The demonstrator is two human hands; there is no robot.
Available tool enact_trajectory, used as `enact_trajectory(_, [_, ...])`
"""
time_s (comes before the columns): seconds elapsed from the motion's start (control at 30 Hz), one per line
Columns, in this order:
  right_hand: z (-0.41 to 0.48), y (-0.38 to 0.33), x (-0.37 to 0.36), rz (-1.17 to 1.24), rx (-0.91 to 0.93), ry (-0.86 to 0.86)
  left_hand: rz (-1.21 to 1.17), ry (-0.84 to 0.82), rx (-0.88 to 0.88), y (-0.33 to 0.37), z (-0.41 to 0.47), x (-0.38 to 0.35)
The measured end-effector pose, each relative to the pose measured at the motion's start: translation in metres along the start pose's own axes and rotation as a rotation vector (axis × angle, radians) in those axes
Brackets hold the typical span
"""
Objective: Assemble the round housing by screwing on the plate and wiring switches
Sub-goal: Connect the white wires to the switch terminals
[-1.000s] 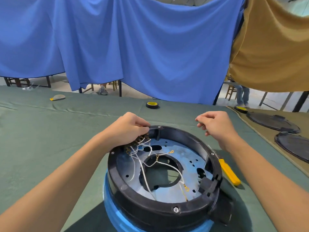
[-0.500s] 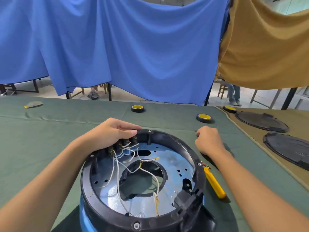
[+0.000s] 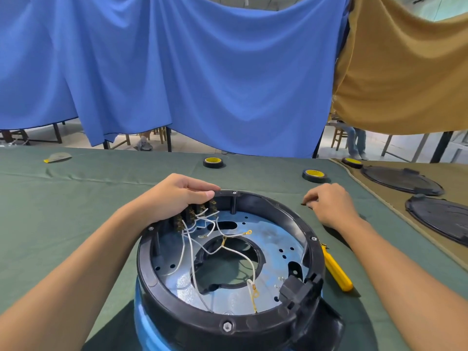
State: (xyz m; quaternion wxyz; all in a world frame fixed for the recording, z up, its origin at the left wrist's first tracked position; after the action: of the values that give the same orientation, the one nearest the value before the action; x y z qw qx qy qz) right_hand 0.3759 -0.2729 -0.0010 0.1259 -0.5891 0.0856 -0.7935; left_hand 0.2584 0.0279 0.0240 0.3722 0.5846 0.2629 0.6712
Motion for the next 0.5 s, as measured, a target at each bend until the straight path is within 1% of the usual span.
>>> enact_trajectory(0.1, [-0.002,-0.010,-0.001,-0.063,0.072,0.019,0.002,0.001,0.000,0.002,-0.001,0.001])
enact_trajectory(0.17, [-0.004,-0.019,0.000,-0.063,0.094,0.032,0.008,0.001,0.005,0.002,-0.001,0.001])
enact_trajectory(0.3, [-0.008,-0.045,0.027,0.081,0.176,0.078,-0.014,0.007,0.010,0.003,-0.002,0.001])
enact_trajectory(0.43, [-0.027,-0.086,0.063,0.157,0.323,-0.024,-0.023,0.017,0.013,0.003,-0.002,0.000])
enact_trajectory(0.5, [-0.043,-0.107,0.078,0.289,0.362,-0.090,-0.016,0.037,0.027,0.002,-0.002,0.001])
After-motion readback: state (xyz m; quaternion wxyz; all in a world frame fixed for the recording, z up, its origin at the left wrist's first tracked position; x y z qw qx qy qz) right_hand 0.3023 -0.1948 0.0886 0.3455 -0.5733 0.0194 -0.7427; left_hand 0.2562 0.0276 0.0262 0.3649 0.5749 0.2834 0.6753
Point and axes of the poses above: each hand's wrist, its own z-axis towards the middle knuckle, its own x-axis out of the back of the hand, y = z × x, the point moved 6 cm from there along z, towards the middle knuckle, and after that the axes turned 4 degrees about -x, right-handed, at the moved point
